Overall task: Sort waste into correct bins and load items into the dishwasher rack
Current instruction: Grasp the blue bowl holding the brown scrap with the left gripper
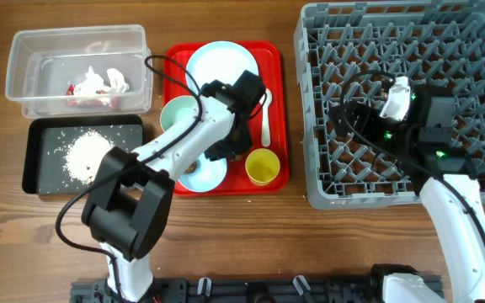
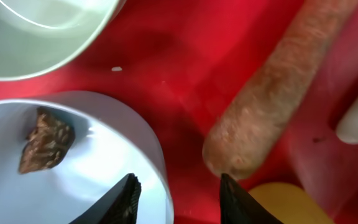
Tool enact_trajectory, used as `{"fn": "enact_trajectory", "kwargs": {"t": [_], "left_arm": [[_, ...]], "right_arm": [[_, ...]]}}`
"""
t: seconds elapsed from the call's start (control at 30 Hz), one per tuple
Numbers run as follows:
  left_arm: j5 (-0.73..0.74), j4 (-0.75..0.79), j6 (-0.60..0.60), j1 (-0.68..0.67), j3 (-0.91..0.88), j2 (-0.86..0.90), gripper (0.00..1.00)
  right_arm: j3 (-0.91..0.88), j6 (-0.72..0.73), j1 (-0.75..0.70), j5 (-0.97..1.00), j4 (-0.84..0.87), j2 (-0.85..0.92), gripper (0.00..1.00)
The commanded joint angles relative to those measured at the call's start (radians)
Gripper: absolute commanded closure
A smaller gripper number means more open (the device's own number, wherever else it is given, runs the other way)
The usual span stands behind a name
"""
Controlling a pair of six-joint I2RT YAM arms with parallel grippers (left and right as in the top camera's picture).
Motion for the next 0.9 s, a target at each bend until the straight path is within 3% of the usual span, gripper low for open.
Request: {"fn": "enact_trajectory", "kwargs": {"t": [0.0,0.13,0.2,0.37,0.5,0.6,0.87], "left_arm": [[0.004,0.044,-0.045,0.003,-0.057,0.002,0.6],[0.005,0.113,-0.045,0.003,-0.111,0.002,0.8],[0.005,0.115,-0.045,0.003,-0.121,0.002,0.96],[0.092,0.063,-0.034,0.005,-0.093,-0.011,0.96],[0.183,0.007,0.05,0.006,-0.008,-0.054,0.96],[0.292,-0.043,0.201,0.034,0.097,-0.126,0.96],[0.46,-0.128,0.465,0.35,0.112,-0.234,0.96]], "right_arm": [[0.016,0.004,0.005,0.009,0.002,0.009,0.0],[0.016,0.004,0.005,0.009,-0.002,0.009,0.0],[0.016,0.004,0.005,0.009,-0.002,0.009,0.0],[0.016,0.004,0.005,0.009,-0.002,0.009,0.0],[0.016,0.004,0.005,0.009,-0.001,0.009,0.0],[0.016,0.004,0.005,0.01,-0.001,0.009,0.0],[0.016,0.004,0.005,0.028,-0.001,0.009,0.0]]}}
